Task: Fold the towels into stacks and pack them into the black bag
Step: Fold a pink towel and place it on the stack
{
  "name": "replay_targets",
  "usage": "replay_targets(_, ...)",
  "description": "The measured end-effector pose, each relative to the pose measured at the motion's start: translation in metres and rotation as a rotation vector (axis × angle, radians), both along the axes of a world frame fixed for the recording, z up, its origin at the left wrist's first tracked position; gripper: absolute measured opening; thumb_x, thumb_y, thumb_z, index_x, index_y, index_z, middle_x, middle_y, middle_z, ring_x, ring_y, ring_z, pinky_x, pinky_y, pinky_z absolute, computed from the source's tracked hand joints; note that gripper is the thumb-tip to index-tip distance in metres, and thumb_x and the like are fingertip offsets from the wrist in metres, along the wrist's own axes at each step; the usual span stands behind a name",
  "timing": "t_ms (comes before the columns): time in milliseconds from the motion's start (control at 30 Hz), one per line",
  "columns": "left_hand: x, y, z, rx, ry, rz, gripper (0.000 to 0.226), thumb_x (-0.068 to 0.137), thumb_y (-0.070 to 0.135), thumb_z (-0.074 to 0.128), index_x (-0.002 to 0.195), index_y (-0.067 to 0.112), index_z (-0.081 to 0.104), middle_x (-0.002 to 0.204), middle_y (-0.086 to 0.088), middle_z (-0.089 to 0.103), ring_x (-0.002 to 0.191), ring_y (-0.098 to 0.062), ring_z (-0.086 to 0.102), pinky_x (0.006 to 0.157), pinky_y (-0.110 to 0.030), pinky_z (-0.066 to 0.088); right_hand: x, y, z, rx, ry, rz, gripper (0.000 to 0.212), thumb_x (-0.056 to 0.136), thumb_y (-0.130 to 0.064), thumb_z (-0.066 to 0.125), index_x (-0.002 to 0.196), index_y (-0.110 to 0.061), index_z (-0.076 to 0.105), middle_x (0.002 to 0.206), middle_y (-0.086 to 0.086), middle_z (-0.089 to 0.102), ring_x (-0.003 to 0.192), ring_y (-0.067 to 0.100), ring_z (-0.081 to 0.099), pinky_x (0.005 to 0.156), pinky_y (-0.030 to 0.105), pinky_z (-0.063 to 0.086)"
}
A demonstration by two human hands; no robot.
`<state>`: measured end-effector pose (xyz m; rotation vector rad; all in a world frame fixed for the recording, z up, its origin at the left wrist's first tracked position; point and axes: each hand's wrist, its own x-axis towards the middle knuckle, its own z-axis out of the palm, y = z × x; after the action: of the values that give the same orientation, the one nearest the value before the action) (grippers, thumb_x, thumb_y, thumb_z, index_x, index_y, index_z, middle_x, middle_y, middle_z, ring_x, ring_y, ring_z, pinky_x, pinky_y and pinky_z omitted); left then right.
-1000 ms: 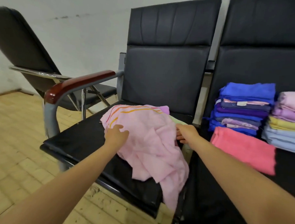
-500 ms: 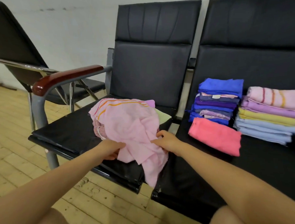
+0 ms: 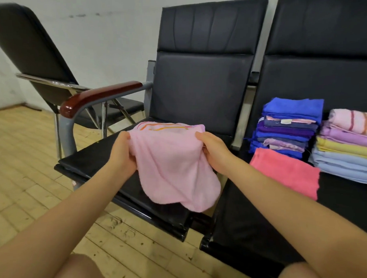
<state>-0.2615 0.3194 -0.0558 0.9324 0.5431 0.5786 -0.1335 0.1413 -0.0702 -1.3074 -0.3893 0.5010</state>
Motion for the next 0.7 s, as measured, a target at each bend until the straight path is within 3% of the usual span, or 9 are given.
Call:
replay_targets(67, 0.004, 0.008, -0.013, 0.050, 0.176, 0.092, 0.014, 0.082, 0.010, 0.047, 0.071, 0.016, 0.050, 0.068, -0.001, 0.049, 0.066, -0.016, 0.046, 0.066, -0.027, 0.043, -0.001, 0.004, -0.008, -0.206, -0.068, 0.000, 0.016, 0.088, -0.027, 0.056, 0.093, -0.016, 0.067, 0.094, 0.003, 0.068, 0.084, 0.016, 0.063, 0.079, 0.032, 0.049)
replay_targets(133, 0.009, 0.018, -0.036, 0.114, 0.375, 0.090, 0.018, 0.084, 0.006, 0.044, 0.067, 0.013, 0.048, 0.069, -0.005, 0.044, 0.071, -0.022, 0.043, 0.067, -0.030, 0.038, 0.004, -0.001, -0.026, -0.571, -0.295, -0.019, 0.026, 0.090, -0.030, 0.055, 0.094, -0.007, 0.068, 0.093, 0.010, 0.066, 0.085, 0.021, 0.059, 0.079, 0.036, 0.048)
replay_targets(200, 0.009, 0.026, -0.057, 0.278, 0.587, 0.040, 0.016, 0.091, 0.011, 0.044, 0.080, 0.005, 0.054, 0.083, -0.013, 0.051, 0.084, -0.026, 0.047, 0.074, -0.033, 0.039, 0.009, -0.018, -0.047, -0.786, -0.505, -0.065, 0.027, 0.091, -0.029, 0.058, 0.098, -0.005, 0.066, 0.099, 0.010, 0.066, 0.092, 0.019, 0.058, 0.082, 0.035, 0.046)
replay_targets(267, 0.008, 0.032, -0.071, 0.510, 0.700, -0.008, 0.030, 0.093, 0.021, 0.048, 0.116, 0.002, 0.054, 0.114, -0.017, 0.056, 0.097, -0.032, 0.053, 0.082, -0.036, 0.043, 0.014, -0.037, -0.063, -0.899, -0.537, -0.097, 0.030, 0.087, -0.032, 0.064, 0.108, -0.011, 0.061, 0.108, 0.006, 0.064, 0.101, 0.020, 0.060, 0.076, 0.029, 0.043)
replay_targets(333, 0.001, 0.029, -0.074, 0.663, 0.710, -0.041, 0.057, 0.091, 0.028, 0.055, 0.141, 0.008, 0.036, 0.130, -0.014, 0.051, 0.107, -0.034, 0.054, 0.087, -0.039, 0.047, 0.016, -0.045, -0.070, -1.004, -0.517, -0.057, 0.043, 0.083, -0.040, 0.068, 0.113, -0.011, 0.059, 0.109, 0.004, 0.062, 0.099, 0.021, 0.060, 0.072, 0.028, 0.041)
replay_targets(467, -0.013, 0.015, -0.075, 0.786, 0.707, -0.191, 0.091, 0.078, 0.034, 0.072, 0.149, 0.013, 0.019, 0.140, -0.010, 0.043, 0.118, -0.033, 0.049, 0.089, -0.038, 0.044, 0.010, -0.042, -0.059, -0.947, -0.443, -0.013, 0.042, 0.085, -0.029, 0.068, 0.104, 0.008, 0.067, 0.088, 0.008, 0.056, 0.082, 0.017, 0.050, 0.066, 0.027, 0.034)
replay_targets(567, -0.020, 0.005, -0.069, 0.946, 0.714, -0.316, 0.054, 0.086, 0.022, 0.066, 0.134, 0.019, 0.042, 0.129, -0.005, 0.051, 0.110, -0.026, 0.050, 0.084, -0.031, 0.038, 0.006, -0.039, -0.049, -0.963, -0.481, -0.046, 0.031, 0.086, -0.021, 0.061, 0.095, 0.008, 0.069, 0.082, 0.013, 0.059, 0.078, 0.020, 0.051, 0.061, 0.029, 0.034)
replay_targets(633, -0.025, -0.002, -0.063, 0.887, 0.602, -0.284, 0.024, 0.092, 0.015, 0.054, 0.114, 0.023, 0.050, 0.114, -0.003, 0.054, 0.103, -0.023, 0.051, 0.084, -0.032, 0.038, 0.004, -0.041, -0.045, -0.964, -0.522, -0.098, 0.028, 0.086, -0.018, 0.057, 0.084, 0.008, 0.066, 0.079, 0.018, 0.059, 0.074, 0.021, 0.050, 0.062, 0.031, 0.034)
replay_targets(700, -0.029, -0.003, -0.058, 0.808, 0.510, -0.203, 0.026, 0.095, 0.012, 0.044, 0.118, 0.023, 0.049, 0.117, -0.004, 0.053, 0.103, -0.023, 0.050, 0.086, -0.033, 0.039, 0.001, -0.043, -0.043, -0.884, -0.507, -0.175, 0.027, 0.089, -0.016, 0.053, 0.079, 0.007, 0.063, 0.076, 0.020, 0.054, 0.073, 0.022, 0.046, 0.063, 0.031, 0.032)
